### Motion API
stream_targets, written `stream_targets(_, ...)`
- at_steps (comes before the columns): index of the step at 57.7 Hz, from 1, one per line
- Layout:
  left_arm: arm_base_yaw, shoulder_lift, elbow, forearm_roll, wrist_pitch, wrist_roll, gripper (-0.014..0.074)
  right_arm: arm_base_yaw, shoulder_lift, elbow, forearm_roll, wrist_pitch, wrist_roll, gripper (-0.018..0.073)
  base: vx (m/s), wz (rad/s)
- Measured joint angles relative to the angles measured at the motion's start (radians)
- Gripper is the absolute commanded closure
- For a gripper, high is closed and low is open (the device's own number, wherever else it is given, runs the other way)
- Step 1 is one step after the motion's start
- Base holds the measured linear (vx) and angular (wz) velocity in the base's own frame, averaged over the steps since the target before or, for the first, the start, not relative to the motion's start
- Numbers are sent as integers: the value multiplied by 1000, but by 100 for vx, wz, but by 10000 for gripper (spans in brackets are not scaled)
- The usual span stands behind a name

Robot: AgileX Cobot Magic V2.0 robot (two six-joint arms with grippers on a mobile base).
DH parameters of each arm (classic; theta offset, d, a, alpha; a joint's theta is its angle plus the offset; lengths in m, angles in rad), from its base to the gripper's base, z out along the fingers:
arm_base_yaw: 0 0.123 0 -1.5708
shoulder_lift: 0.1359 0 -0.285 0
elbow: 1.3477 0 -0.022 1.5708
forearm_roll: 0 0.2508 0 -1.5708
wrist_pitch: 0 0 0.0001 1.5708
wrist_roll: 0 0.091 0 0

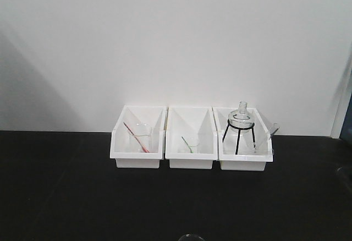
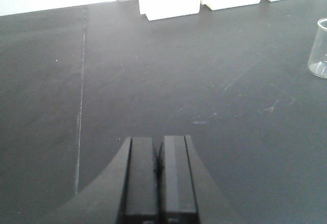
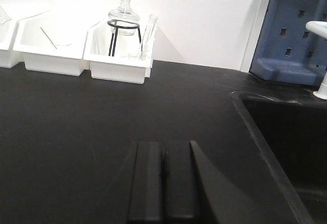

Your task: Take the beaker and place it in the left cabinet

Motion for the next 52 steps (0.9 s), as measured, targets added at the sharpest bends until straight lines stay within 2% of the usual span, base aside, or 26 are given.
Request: stream_targets(52, 0, 0, 0, 0, 0, 0, 603, 0, 0, 0, 0, -12, 0, 561, 0, 0)
